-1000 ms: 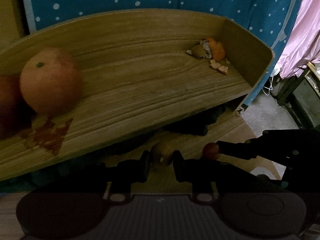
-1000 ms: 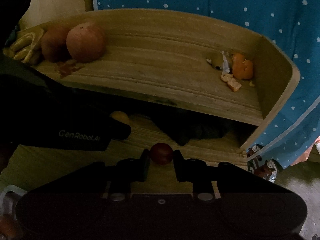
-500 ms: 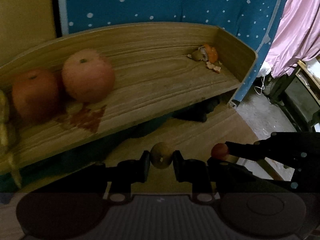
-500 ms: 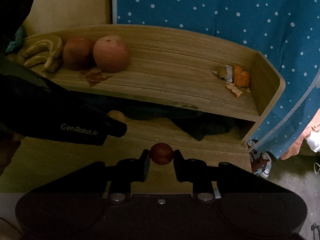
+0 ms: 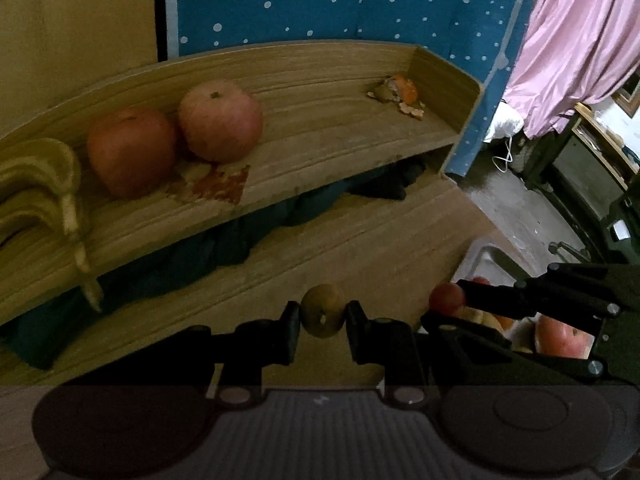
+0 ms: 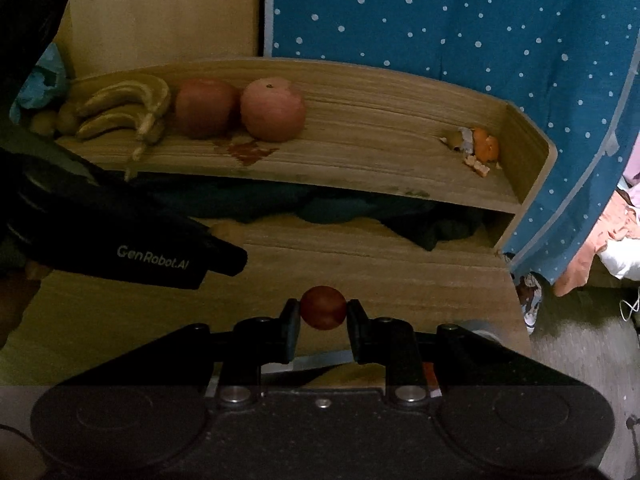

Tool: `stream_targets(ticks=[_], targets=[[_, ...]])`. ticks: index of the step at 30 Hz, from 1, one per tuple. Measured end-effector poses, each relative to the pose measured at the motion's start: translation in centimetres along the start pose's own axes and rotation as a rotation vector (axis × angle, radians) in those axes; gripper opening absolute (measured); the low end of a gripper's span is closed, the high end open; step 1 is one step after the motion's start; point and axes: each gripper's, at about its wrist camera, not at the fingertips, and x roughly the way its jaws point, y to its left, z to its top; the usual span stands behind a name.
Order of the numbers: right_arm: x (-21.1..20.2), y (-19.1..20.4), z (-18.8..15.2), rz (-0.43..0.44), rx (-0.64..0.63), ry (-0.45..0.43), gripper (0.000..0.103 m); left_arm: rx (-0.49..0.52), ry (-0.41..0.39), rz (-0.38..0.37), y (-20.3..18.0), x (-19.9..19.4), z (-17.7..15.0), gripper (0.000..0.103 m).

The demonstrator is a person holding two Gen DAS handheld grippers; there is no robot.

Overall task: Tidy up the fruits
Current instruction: 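Carry the tomato and kiwi over the metal tray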

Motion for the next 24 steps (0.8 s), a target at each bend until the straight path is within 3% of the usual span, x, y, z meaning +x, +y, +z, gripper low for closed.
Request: stream_targets(ticks=[24], targets=[[-7.0,6.6,-5.2,-0.143,0.18,-0.026,0.026,0.122,-0.002,-0.101,0.0,-5.5,-5.4,0.028]])
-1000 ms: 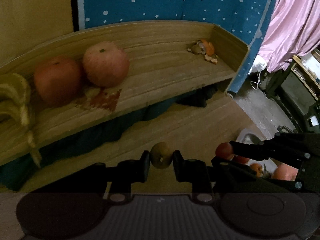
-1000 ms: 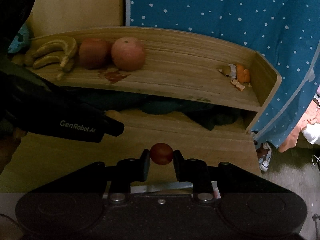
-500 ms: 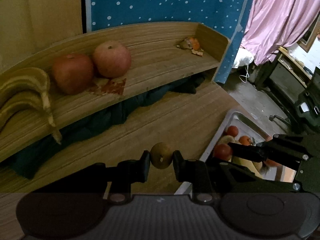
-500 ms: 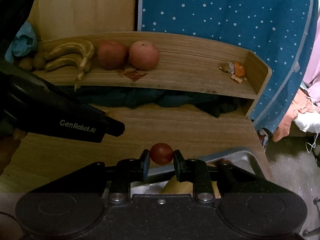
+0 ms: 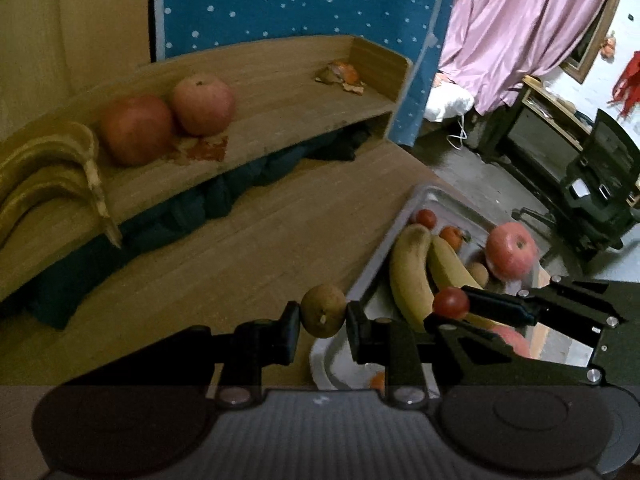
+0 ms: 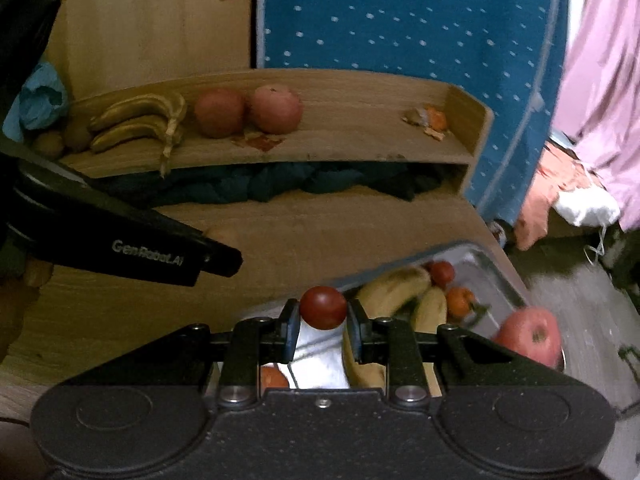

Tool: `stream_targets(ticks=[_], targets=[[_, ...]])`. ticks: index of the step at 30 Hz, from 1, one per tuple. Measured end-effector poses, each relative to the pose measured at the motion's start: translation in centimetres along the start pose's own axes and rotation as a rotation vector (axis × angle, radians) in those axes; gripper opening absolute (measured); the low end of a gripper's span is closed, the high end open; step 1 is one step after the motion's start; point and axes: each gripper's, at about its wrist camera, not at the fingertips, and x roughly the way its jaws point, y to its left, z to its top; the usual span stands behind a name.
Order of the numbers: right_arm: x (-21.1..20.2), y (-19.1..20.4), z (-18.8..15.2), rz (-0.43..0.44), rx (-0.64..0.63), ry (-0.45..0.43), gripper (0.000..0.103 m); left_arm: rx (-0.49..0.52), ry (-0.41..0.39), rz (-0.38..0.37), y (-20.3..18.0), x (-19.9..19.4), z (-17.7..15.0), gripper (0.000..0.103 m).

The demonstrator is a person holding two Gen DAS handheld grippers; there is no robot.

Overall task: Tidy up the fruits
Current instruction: 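Carry the tomato and kiwi over the metal tray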

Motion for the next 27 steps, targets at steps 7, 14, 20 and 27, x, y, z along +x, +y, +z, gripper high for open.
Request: stream_targets(ticks=[7,14,20,27], targets=[[-1.4,-0.4,-2.4,-0.044,0.083,0.02,0.026,0.024,0.021,-0.034,-1.2,-0.3,-1.4,0.028],[-2.3,-2.3,-3.5,-0.055,0.145,0.017,0.027,0.038,0.046,-0.027,-2.5,0.0,-1.6,0.028],[-1.4,-5.7,-2.7,-0.037,0.13,0.008,0.027,0.032,0.065,-0.009,-5.0,1.7,-0.3,0.028],[0.0,-11.2,-1.5,-0.011,0.096,0.004,0.027,0.011,0.075,0.006,-8.4,4.4,1.9,0.028]])
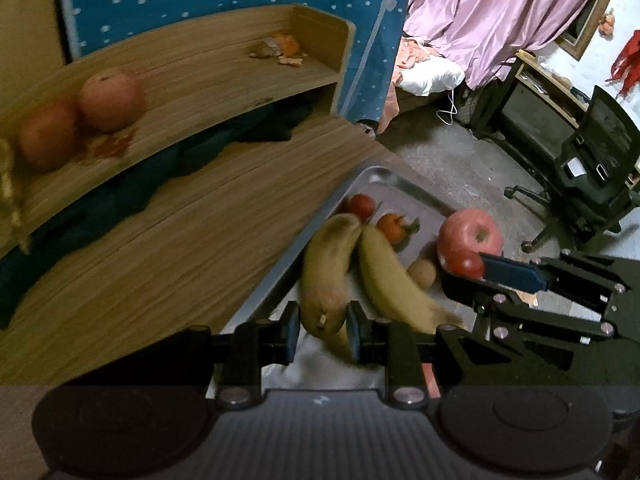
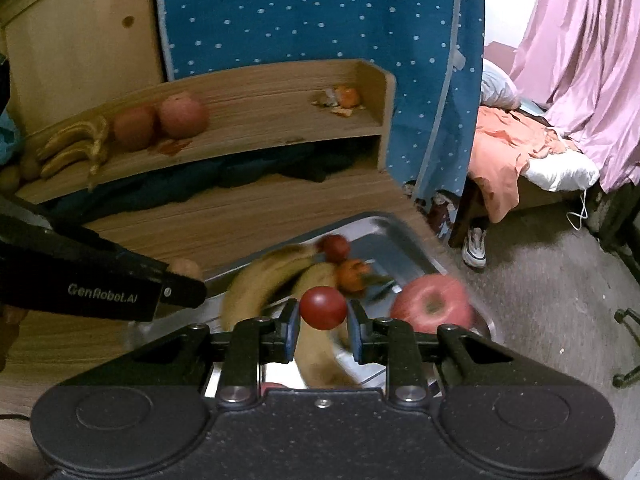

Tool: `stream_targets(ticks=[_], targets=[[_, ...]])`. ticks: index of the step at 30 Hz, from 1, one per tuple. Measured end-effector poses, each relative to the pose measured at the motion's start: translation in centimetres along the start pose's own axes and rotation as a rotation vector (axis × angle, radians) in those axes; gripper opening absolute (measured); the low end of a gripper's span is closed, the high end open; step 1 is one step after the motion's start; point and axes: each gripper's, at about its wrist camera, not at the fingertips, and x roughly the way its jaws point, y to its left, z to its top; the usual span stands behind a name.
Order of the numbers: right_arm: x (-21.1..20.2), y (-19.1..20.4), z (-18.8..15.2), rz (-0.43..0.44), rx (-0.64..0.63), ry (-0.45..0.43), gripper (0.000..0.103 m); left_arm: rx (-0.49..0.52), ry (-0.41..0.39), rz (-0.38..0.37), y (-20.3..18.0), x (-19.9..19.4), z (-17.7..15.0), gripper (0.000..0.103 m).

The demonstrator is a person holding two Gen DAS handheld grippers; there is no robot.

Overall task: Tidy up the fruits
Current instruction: 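Carry the tomato and kiwi over the metal tray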

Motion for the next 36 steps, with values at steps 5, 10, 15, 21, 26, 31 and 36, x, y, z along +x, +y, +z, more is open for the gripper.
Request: stream_targets(ticks=[5,10,15,21,26,31,36], targets=[[1.3,-3.8,1.0,0.028,-0.023,-0.002,0.027,-0.026,0.018,0.025,-2.4,2.1,1.3,0.028],[3.1,-6.5,2.2,0.077,-0.066,0.004,0.027,-0.083,0.032,0.063,-3.7,3.8,1.9,0.028],[4.8,-8.0,3.0,0.13,-0.112,0.016,0.027,-0.145,0.06,0.104,-4.2,5.2,2.2,0.028],[6.6,-8.8,3.4,0.167,-0.136,0.035,0.027,-0.187,0.082,0.133,-4.5,6.2,2.6,0.028],[7.7,-9.0,3.6,0.186,-0.154,0.052,0.027,-0.211,0.082,0.142,-4.5,6.3,2.7,0.028],[8.7,-8.8,3.9,0.206,-0.174,0.064,0.027,-0.226,0.082,0.146,-4.6,6.3,2.7,0.028],[9.2,-8.7,3.7,0.217,-0.182,0.081,0.027,-0.23,0.081,0.147,-4.6,6.4,2.8,0.028]])
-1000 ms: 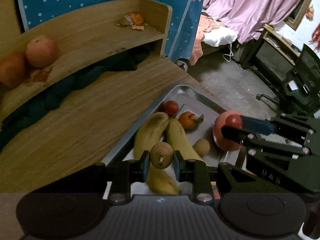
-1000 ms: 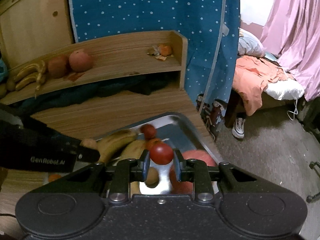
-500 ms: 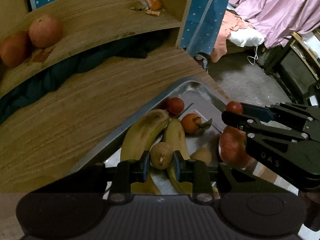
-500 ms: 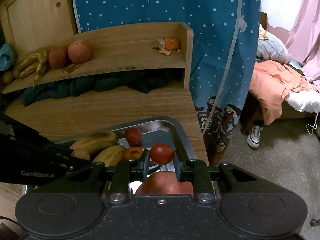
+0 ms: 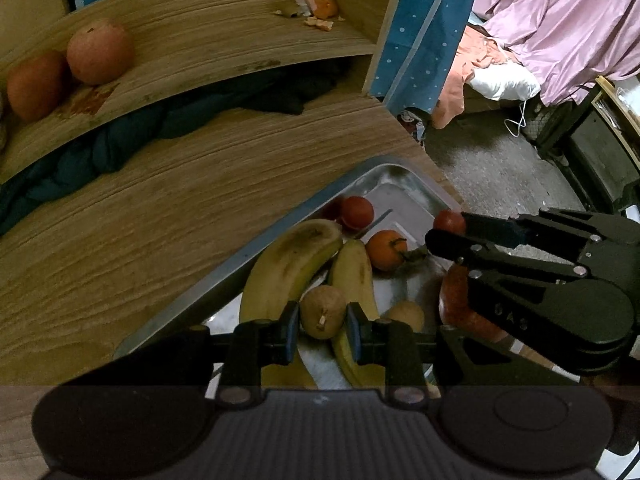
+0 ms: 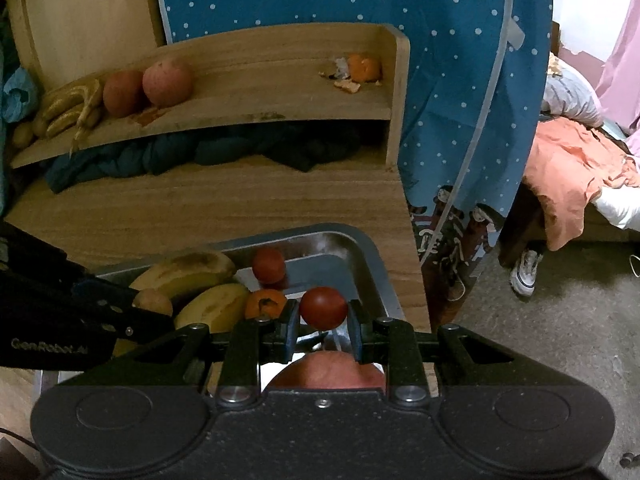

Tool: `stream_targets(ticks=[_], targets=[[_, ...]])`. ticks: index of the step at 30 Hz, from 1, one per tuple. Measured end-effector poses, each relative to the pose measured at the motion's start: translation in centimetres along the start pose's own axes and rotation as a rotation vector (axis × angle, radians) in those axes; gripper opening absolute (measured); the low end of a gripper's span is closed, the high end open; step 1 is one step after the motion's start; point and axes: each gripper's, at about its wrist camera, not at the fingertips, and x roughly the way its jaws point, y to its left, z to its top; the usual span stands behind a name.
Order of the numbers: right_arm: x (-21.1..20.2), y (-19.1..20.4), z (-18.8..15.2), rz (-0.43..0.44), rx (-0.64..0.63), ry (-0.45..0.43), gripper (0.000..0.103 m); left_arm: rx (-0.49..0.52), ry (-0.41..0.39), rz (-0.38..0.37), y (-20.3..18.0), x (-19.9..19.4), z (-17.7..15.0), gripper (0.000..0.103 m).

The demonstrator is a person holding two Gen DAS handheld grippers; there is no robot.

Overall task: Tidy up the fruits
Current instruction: 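Carry the tomato and kiwi over the metal tray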

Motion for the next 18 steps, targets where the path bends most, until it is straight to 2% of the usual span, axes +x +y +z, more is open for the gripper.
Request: stream_targets(ticks=[18], targets=[[0.07,-0.06,-0.28,-0.006,-0.006,0.009,0.028,-0.004,-0.002,0.012,-0.19,0.01,-0.2,0.028]])
